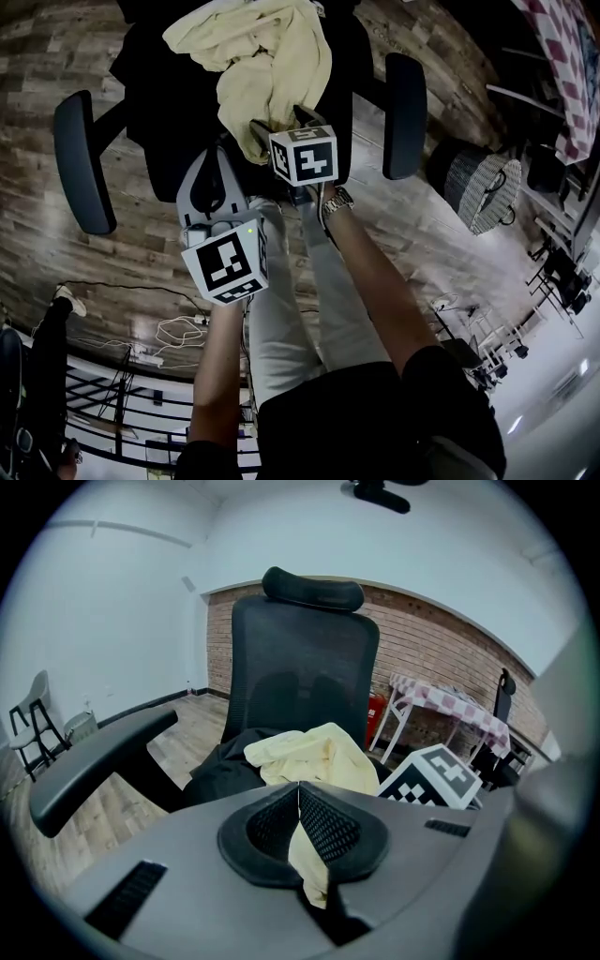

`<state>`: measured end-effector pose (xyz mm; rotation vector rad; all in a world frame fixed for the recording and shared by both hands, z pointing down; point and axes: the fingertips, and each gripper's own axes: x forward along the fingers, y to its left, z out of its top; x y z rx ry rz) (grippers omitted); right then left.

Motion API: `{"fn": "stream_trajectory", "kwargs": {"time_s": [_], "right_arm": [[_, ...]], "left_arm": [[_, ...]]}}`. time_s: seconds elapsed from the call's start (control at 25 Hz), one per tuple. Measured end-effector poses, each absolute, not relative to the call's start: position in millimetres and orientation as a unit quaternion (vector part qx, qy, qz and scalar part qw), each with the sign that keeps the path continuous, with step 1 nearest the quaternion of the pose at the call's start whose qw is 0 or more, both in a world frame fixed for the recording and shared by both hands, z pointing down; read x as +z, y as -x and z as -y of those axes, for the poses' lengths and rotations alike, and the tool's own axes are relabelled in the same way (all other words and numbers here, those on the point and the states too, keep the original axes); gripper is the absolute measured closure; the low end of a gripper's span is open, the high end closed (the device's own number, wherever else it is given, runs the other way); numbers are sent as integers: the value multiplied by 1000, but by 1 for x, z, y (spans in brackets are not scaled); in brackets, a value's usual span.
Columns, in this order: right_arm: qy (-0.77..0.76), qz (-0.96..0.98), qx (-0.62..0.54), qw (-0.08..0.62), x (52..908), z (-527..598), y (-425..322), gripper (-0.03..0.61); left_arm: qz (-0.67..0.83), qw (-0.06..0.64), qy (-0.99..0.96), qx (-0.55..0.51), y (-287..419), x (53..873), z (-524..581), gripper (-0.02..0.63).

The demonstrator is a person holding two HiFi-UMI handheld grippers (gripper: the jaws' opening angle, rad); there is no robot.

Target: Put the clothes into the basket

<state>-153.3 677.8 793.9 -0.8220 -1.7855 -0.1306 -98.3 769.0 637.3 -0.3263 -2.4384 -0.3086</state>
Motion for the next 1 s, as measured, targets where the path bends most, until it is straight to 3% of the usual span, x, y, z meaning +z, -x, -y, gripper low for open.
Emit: {"fn": "stream_trajectory", "kwargs": {"time_s": [0.4,0.84,1.0], "right_arm": [[338,752,-121,553,831,-678,158,223],[321,751,-188,545,836,-664,166,456],[316,749,-176,555,834,-660,164,493]], "left_arm": [[931,324,116,-120,100,647,-769,600],[928,329,131,-120,90,654,-780,600],[926,328,140,-120,87,653,-784,600]]}}
